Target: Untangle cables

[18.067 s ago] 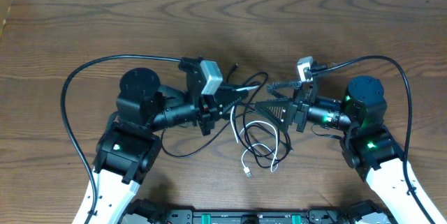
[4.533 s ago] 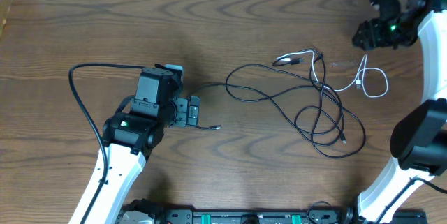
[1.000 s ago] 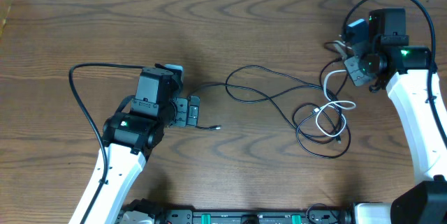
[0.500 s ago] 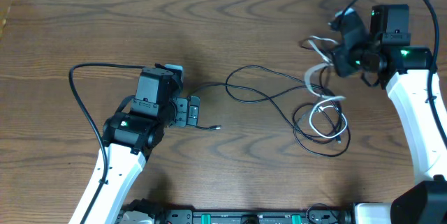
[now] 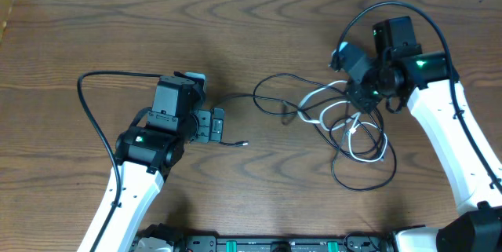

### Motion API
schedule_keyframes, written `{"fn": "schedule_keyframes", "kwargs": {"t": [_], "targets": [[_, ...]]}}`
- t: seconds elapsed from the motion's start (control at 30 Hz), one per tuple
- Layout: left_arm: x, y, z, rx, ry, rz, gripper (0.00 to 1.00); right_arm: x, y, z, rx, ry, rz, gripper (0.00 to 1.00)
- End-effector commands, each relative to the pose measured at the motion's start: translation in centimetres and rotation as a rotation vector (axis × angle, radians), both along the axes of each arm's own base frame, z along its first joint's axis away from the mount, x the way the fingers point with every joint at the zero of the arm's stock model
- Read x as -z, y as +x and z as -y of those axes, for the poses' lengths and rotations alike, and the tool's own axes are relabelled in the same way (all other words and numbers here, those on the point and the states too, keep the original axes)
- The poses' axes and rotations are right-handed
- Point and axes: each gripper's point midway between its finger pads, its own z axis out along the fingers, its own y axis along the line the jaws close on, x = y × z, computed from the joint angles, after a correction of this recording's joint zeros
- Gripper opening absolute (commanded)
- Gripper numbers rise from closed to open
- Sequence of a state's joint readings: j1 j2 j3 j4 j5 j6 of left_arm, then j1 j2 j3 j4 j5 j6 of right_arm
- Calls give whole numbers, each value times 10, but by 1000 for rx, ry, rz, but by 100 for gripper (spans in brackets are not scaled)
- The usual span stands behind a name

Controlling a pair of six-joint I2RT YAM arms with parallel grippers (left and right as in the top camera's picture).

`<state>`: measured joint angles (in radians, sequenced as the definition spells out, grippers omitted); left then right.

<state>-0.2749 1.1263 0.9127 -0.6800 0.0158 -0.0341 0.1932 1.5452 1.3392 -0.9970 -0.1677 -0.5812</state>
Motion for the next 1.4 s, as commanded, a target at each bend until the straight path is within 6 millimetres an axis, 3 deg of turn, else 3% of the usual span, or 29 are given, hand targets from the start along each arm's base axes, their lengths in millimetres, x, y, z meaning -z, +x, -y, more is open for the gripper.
{"fn": "schedule_keyframes", "kwargs": {"t": [0.0, 0.13, 0.3, 0.37, 0.53, 0.73, 0.87, 1.03, 1.13, 1.2, 1.37], "targets": [[0, 2, -4, -26, 7, 1, 99, -4, 9, 18, 80, -65, 36, 1], [0, 2, -4, -26, 7, 1, 99, -7, 10, 3, 47, 12, 39, 1], [0, 2, -5, -27, 7, 1, 99, -5, 9, 11, 64, -29, 38, 1], [0, 2, -4, -26, 7, 1, 99, -3, 9, 25, 122, -96, 33, 1], [0, 2, -4, -26, 7, 1, 99, -4, 1, 84, 334, -373, 34, 1], [0, 2, -4, -26, 7, 1, 99, -15, -6, 120, 449, -563, 59, 1], [0, 2, -4, -26, 7, 1, 99, -21, -5, 130, 504, -608, 88, 1], [0, 2, -4, -26, 7, 1, 99, -13, 11, 101, 471, -429, 107, 1], [0, 2, -4, -26, 7, 1, 100, -10, 24, 65, 408, -223, 109, 1], [0, 2, -4, -26, 7, 1, 99, -12, 31, 43, 362, -101, 113, 8], [0, 2, -4, -26, 7, 1, 99, -24, 41, -2, 255, 136, 125, 13]]}}
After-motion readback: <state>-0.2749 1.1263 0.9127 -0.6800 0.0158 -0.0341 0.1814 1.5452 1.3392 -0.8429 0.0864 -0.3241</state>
